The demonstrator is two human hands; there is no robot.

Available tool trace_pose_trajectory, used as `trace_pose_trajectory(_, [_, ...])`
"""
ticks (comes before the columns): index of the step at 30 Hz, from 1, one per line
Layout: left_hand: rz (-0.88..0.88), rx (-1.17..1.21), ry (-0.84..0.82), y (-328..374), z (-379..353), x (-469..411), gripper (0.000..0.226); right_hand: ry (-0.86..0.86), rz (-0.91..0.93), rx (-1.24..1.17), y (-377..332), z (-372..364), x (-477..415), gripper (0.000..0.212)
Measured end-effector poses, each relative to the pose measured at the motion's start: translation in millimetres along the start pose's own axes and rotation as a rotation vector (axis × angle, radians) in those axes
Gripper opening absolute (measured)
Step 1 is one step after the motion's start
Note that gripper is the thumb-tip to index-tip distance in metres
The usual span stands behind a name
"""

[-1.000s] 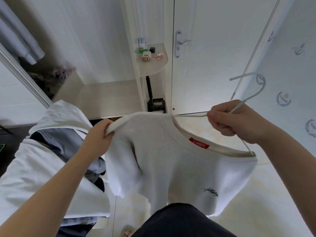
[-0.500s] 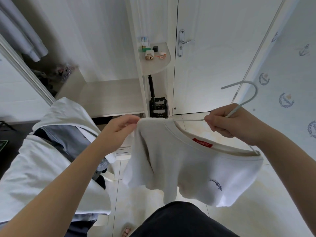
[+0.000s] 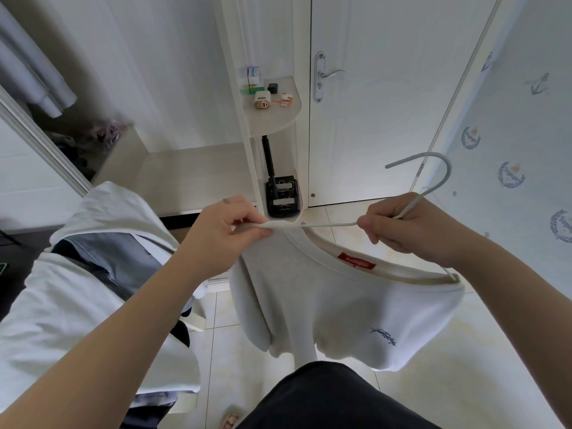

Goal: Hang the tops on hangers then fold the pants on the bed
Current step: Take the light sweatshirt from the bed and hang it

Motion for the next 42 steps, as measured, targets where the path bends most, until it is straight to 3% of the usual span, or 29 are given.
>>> trace_pose_trajectory(3, [-0.127, -0.175, 0.027, 6.1, 0.5, -0.4, 0.007, 0.048, 0.008, 0.031, -2.7, -3.6, 0.2, 0.044])
trace_pose_trajectory(8, [-0.054, -0.23, -0.284, 16.6, -9.2, -5.5, 0.017, 0.068, 0.035, 0.095, -5.4, -17.7, -7.6, 0.039])
trace_pose_trajectory(14, [-0.179, -0.27, 0.005, 15.8, -13.0, -7.2, 0.007, 0.075, 0.015, 0.071, -12.0, -18.0, -24.2, 0.038])
trace_pose_trajectory(23, [-0.238, -0.266, -0.002, 22.0, -20.5, -14.1, 0.008, -0.019, 0.05, 0.092, -20.2, -20.5, -43.8, 0.038])
trace_pose_trajectory(27, [-0.179, -0.296, 0.108, 13.6, -9.3, -15.7, 0.019, 0.036, 0.124, 0.092, -11.6, -3.2, -42.9, 0.014])
trace_pose_trajectory(28, [-0.15, -0.293, 0.16, 8.7, -2.1, -15.9, 0.021, 0.063, 0.123, 0.122, -1.7, 8.7, -40.1, 0.021])
trace_pose_trajectory(30, [-0.103, -0.274, 0.264, 0.8, 15.0, -15.8, 0.02, 0.077, 0.023, 0.154, 24.8, 34.1, -29.3, 0.039])
trace_pose_trajectory(33, [-0.051, -0.305, 0.371, -3.4, 34.0, -17.0, 0.014, -0.031, -0.18, 0.053, 65.8, 49.8, -12.8, 0.035])
trace_pose_trajectory(37, [-0.059, -0.33, 0.335, -9.0, 40.5, -26.0, 0.009, 0.151, -0.184, 0.061, 92.1, 48.0, -10.4, 0.024])
trace_pose_trajectory(42, [-0.126, -0.362, 0.198, -24.0, 41.5, -33.3, 0.022, 0.35, -0.146, -0.067, 90.2, 50.4, -15.6, 0.014])
Point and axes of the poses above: each hand's wrist, its own x-axis away from the middle knuckle, its own z-axis out of the back of the hand, y = z × x, the point moved 1 cm from there along -x, towards the middle knuckle, and after that the axes turned 4 degrees about y, right-handed, at the moved point
